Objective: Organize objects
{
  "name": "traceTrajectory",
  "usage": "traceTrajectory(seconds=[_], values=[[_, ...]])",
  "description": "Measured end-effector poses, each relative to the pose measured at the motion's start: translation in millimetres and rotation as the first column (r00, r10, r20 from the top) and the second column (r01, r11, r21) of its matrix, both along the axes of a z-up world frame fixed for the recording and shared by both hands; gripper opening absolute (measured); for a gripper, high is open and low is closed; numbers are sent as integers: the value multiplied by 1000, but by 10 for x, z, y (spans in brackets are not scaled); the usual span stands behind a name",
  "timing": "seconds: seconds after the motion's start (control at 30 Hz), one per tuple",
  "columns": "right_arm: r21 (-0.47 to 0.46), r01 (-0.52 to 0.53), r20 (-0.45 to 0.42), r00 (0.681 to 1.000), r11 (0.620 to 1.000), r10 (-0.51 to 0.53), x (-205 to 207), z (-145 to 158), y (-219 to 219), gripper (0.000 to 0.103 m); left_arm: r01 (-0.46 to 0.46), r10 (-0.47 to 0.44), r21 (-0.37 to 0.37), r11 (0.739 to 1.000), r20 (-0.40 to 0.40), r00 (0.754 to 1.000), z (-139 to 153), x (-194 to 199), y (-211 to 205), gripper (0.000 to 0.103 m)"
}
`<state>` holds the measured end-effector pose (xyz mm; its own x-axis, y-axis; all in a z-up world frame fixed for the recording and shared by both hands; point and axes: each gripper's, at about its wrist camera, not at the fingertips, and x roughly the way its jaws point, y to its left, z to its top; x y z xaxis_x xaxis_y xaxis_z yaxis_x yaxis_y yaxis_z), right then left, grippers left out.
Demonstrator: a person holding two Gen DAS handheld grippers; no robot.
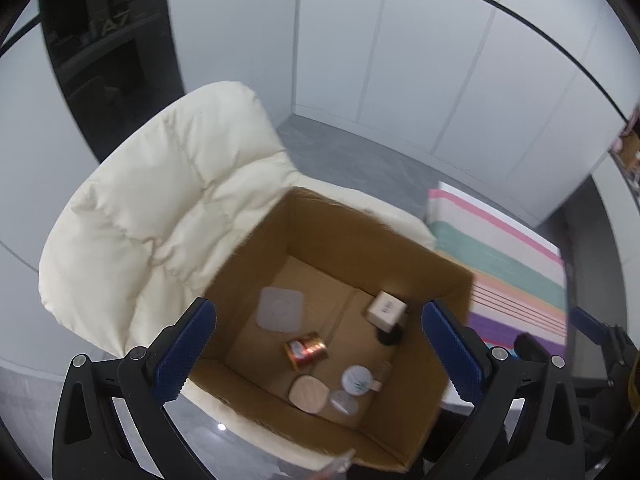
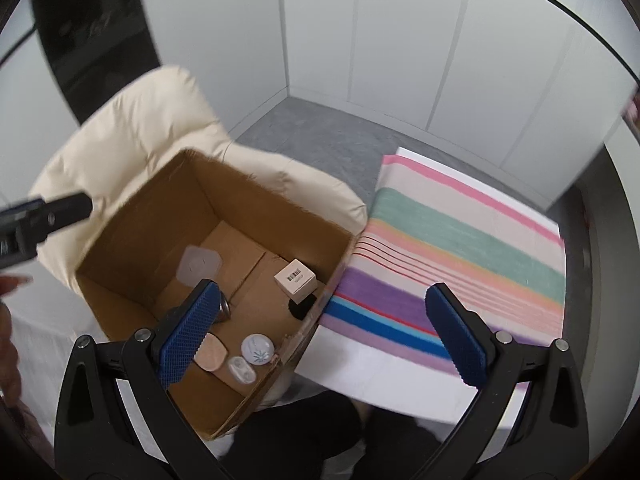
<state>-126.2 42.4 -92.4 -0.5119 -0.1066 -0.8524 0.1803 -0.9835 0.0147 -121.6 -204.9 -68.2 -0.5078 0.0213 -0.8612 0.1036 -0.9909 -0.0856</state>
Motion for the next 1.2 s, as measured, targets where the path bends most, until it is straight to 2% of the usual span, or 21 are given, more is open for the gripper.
traceTrajectory(seconds=[0.07,0.13,0.2,0.27,0.33,0.43,0.5,0.6,0.77,0.93,1.03,1.2], values=[[-53,41,14,999,998,-40,87,131,140,103,2,-2,-64,998,14,1000,147,83,109,103],[-118,76,62,996,990,-69,202,262,280,103,35,-37,-127,991,-13,999,356,206,248,103],[-152,106,75,993,983,-95,332,397,373,103,68,-73,-110,992,-40,997,558,333,338,103],[-169,160,69,986,973,-150,525,565,485,103,121,-122,-52,991,-6,993,759,466,443,103],[-184,238,61,971,954,-230,733,729,612,103,165,-164,-42,985,23,986,909,606,547,103],[-89,345,103,936,934,-336,989,941,756,103,225,-223,-48,973,50,974,1049,795,705,103],[-66,359,149,926,931,-346,1104,992,798,103,252,-250,-30,967,73,966,1060,876,771,103],[-103,395,183,910,913,-373,1285,1073,900,103,274,-270,-52,960,70,960,1122,1011,888,103],[-103,448,121,892,888,-436,1590,1242,970,103,290,-286,-112,951,45,957,1214,1177,1018,103],[-71,423,76,905,903,-418,1691,1305,876,103,313,-313,-175,934,26,949,1256,1268,1138,103],[-47,423,50,906,905,-420,1710,1336,842,103,320,-319,-182,930,36,947,1233,1264,1160,103],[-62,420,51,907,905,-417,1724,1336,849,103,320,-317,-176,931,45,947,1212,1248,1169,103]])
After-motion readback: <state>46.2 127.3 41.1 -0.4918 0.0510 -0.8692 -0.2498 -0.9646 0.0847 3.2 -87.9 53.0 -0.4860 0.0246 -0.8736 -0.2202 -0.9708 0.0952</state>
